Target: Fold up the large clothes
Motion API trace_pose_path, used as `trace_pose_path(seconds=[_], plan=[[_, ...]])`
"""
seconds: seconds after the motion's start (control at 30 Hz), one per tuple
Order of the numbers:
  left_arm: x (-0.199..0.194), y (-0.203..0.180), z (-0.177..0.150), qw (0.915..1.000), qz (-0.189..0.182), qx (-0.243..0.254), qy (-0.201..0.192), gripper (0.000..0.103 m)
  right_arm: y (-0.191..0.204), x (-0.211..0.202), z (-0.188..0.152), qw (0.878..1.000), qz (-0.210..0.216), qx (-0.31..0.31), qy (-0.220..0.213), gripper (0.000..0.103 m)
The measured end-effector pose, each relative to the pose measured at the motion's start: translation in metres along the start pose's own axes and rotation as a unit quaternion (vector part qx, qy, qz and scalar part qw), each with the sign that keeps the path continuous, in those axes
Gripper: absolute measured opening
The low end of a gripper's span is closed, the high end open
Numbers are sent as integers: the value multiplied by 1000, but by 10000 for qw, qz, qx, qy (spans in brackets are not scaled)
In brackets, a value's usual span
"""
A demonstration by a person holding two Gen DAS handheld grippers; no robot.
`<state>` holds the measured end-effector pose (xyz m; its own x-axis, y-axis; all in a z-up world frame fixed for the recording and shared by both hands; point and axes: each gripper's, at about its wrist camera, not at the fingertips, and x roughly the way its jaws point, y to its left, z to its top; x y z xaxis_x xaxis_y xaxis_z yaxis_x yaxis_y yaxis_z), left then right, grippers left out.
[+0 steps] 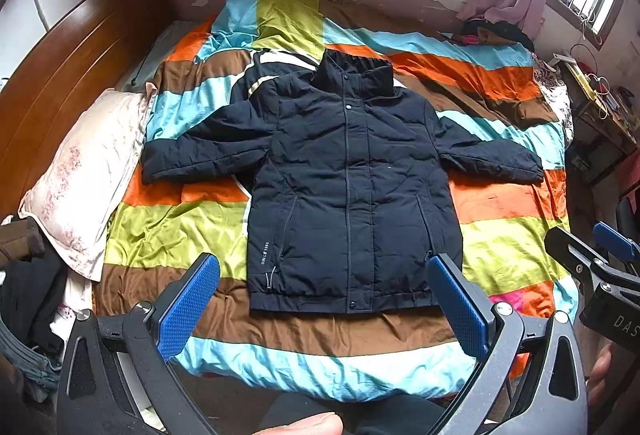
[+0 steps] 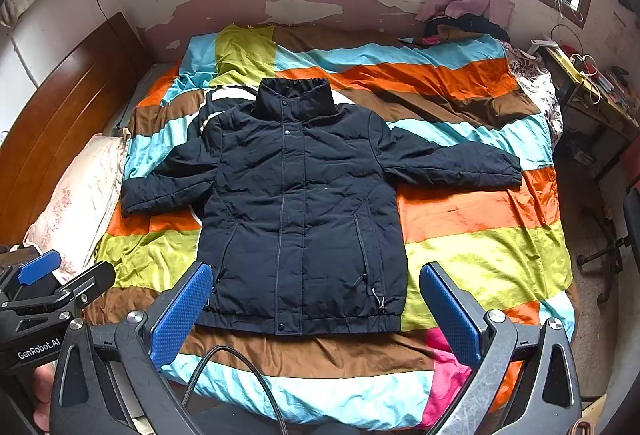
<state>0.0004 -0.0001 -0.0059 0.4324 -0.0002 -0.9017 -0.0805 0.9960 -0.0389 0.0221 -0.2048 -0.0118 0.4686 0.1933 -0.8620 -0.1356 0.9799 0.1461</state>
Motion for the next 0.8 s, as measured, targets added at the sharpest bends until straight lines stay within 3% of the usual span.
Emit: trace_pose_path(seconds=[0.8], plan=[[2, -3, 1, 10000, 6, -1, 26, 102, 0, 3, 3, 10000, -6, -5, 1, 103]])
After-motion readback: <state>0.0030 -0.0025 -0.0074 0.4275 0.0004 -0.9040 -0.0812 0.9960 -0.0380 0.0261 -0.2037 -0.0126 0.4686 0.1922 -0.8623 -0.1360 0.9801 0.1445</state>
